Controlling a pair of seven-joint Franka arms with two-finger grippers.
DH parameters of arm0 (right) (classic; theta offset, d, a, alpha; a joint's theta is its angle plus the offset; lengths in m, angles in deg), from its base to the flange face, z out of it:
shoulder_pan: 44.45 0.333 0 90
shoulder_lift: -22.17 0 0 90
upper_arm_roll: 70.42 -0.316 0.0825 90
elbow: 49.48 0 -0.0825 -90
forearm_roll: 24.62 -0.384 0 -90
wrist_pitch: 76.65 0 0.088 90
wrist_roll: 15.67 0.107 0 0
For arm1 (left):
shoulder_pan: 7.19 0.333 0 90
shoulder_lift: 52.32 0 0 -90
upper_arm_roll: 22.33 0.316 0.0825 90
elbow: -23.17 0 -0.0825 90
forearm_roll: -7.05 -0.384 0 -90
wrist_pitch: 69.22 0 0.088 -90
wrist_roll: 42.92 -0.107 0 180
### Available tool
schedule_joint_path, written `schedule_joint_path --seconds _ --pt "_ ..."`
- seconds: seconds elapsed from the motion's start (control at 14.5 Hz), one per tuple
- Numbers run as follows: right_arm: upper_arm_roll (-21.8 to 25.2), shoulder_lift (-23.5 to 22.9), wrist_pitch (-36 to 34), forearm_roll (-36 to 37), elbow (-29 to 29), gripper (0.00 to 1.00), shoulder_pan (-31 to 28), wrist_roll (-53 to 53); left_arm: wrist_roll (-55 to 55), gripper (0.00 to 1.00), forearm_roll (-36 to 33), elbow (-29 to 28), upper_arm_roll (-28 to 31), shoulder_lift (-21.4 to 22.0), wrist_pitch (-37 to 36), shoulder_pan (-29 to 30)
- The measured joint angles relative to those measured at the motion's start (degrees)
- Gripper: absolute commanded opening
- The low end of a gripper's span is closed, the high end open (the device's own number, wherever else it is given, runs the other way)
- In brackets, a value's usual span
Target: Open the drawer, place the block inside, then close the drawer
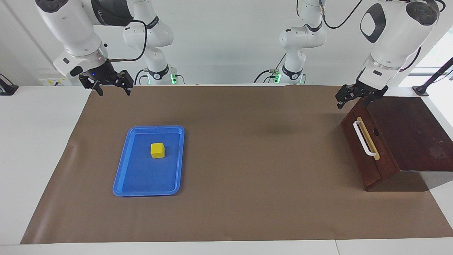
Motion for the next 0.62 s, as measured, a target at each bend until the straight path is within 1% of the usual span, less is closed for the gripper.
schedule_joint_path --seconds 0.48,0.62 --pt "0.11 0.08 0.09 0.00 -0.15 1.00 -1.22 0.00 0.00 1.00 0.00 -0.01 0.00 0.00 0.00 0.00" --pt "0.14 0.08 1.22 -0.03 0.06 1.00 -1.64 1.53 0.00 1.00 0.00 -0.01 0.00 0.00 0.00 0.00"
